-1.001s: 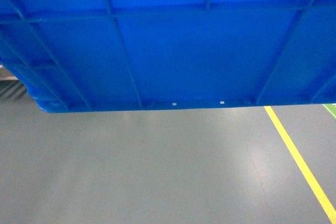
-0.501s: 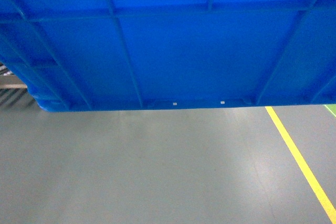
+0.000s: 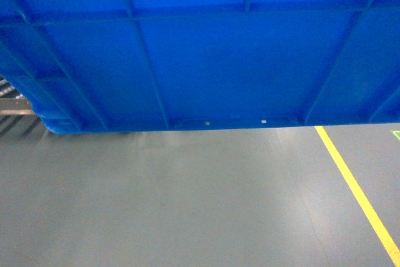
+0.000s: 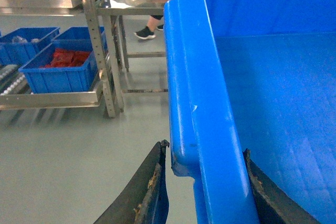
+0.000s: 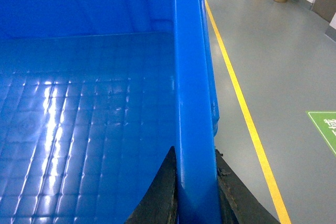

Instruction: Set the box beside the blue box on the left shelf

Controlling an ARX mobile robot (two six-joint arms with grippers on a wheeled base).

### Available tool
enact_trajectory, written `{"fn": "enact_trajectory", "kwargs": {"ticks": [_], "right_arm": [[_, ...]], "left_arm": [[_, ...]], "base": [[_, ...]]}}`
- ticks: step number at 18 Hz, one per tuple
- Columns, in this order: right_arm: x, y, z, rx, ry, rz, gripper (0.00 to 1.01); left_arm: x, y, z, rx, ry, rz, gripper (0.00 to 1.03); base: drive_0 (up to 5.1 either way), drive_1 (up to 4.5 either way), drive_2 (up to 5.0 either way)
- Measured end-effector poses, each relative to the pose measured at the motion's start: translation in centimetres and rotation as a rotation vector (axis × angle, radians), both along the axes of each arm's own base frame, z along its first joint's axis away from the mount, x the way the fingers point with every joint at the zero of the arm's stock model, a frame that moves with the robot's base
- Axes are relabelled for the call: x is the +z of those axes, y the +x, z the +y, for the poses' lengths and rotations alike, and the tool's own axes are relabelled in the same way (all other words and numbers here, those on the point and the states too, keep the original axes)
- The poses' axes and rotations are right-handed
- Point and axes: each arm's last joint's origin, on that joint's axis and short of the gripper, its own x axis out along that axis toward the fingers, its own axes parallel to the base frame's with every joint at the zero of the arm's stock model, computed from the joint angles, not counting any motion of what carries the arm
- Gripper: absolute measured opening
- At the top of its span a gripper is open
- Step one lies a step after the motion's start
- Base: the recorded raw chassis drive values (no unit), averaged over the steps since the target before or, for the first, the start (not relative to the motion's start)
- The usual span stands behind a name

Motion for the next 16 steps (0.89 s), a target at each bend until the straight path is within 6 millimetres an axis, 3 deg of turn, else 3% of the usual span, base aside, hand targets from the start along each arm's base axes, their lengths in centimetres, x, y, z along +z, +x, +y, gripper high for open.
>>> {"fn": "enact_trajectory", "kwargs": {"ticks": [16], "right_arm": [[-0.04, 0.01, 0.0, -0.002, 0.0, 0.003, 0.1]], "left_arm": [[0.01, 0.01, 0.0, 0.0, 0.003, -0.002, 0.32]], "base": [[0.0, 4.09, -4.1]]}}
